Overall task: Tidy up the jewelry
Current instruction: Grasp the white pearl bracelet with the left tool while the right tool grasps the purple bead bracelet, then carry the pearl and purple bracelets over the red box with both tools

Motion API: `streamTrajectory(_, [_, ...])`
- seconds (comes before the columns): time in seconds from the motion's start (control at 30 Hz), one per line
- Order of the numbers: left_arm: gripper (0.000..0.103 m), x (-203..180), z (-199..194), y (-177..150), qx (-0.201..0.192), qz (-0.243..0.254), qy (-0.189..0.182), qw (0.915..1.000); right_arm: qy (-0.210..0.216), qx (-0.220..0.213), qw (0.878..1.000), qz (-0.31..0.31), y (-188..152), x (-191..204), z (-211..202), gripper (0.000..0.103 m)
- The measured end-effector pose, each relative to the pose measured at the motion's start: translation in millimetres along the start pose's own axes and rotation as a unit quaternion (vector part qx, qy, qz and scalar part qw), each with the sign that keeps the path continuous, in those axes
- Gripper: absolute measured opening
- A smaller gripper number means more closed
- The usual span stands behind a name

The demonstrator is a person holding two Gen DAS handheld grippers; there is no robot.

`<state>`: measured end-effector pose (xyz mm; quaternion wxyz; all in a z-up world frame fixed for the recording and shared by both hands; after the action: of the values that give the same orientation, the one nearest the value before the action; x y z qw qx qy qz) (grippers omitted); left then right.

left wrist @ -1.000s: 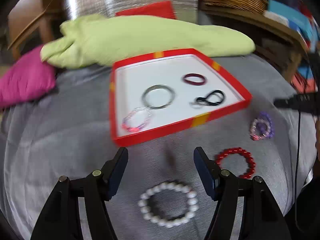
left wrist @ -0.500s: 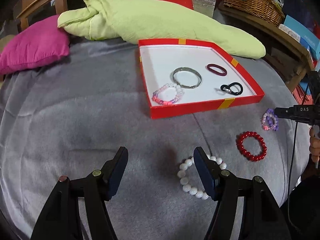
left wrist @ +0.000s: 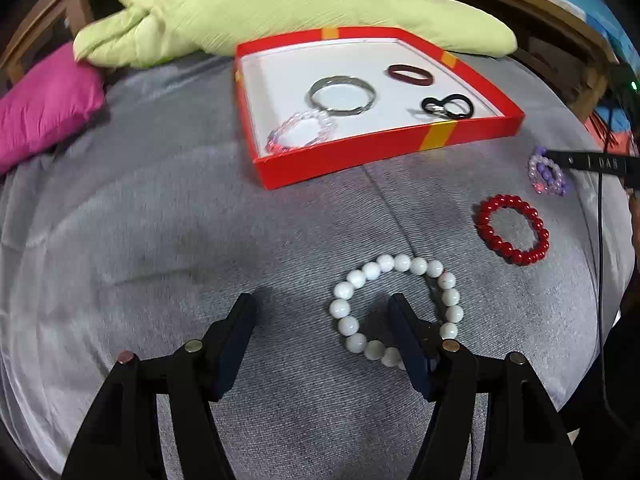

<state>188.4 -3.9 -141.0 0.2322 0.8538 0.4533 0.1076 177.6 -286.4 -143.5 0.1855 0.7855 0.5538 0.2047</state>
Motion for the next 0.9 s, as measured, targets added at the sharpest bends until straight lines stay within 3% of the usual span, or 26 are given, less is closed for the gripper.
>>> streamTrajectory(0.07, [0.042, -3, -2, 1, -0.007, 0.002, -0.007, 1.0, 0.012, -0.01, 1.0, 0.016, 2, -5, -5, 0.01])
streamTrajectory(0.13, [0.013, -6, -6, 3, -0.019, 0.009, -0.003, 0.9998, 0.02, -0.028, 0.999, 0.024, 5, -11, -13, 0.01])
streamTrajectory(0.3, [0.01, -3, -23, 12, -0.063, -0.007, -0.003, 0.998, 0.062, -0.085, 0.993, 0.056, 10, -20, -42, 0.01])
streamTrajectory(0.6, [0.01, -11, -64, 34, -0.178, -0.009, -0.002, 0.984, 0.113, -0.191, 0.973, 0.071, 17, -14, -87, 0.01])
streamTrajectory(0.9, [0.01, -14, -82, 52, -0.245, -0.028, 0.01, 0.969, 0.135, -0.217, 0.964, 0.069, 15, 0, -99, 0.01])
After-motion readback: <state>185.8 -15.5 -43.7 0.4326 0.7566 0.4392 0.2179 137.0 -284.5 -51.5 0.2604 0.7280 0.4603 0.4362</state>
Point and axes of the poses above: each gripper's, at about its wrist camera, not at the fingertips, and z roughly the way its jaws point, x to its left, y to its top, the point moved 2 cm from there along z, roughly the way its jaws point, and after that the axes turned 4 degrees about -y, right-handed, at the moved point
